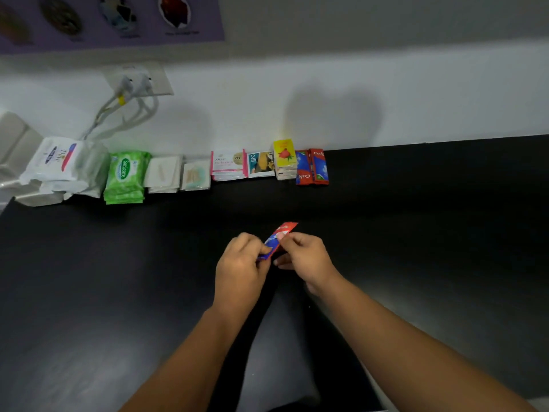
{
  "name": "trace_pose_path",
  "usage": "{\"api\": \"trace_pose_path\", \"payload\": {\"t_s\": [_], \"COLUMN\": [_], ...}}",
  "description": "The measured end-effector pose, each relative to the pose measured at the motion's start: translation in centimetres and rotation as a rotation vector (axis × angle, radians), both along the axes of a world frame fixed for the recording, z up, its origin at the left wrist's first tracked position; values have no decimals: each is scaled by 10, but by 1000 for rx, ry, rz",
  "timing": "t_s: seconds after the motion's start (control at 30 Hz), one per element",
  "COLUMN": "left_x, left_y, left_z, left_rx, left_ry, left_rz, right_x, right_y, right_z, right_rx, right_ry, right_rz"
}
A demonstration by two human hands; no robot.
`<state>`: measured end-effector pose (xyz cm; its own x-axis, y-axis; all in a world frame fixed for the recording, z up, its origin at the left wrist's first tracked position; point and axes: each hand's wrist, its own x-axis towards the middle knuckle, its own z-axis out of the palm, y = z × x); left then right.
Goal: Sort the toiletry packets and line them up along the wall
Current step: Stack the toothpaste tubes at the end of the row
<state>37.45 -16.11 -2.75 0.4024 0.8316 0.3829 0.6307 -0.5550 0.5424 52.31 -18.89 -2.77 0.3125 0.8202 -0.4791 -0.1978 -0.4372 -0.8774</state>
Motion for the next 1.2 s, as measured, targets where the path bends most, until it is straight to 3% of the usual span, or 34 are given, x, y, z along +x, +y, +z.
{"api": "trace_pose_path", "payload": {"t_s": [0.1,0.2,0.43,0.7,0.93,1.07,1.2], "left_x": [18,35,93,167,198,204,206], "left_y": [-5,-9,12,86,147,152,152], "left_z": [-9,-14,-24,-47,-63,-75,-85], "left_rx": [-30,-203,-630,-523,-419,-433,-417], "left_ry": [6,-94,-413,-471,-378,-433,-449], "left_rz": [-73,-98,131,215,302,341,378], "right_x": [17,39,81,136,173,192,198], "right_y": [4,11,35,94,117,133,143], "right_z": [0,-8,-23,-24,-49,-75,-88], "right_rx": [-10,-13,74,97,131,230,158], "right_ry": [34,-11,-36,-373,-949,-1005,-1092], "right_rz": [-66,-119,-141,-38,100,170,282]}}
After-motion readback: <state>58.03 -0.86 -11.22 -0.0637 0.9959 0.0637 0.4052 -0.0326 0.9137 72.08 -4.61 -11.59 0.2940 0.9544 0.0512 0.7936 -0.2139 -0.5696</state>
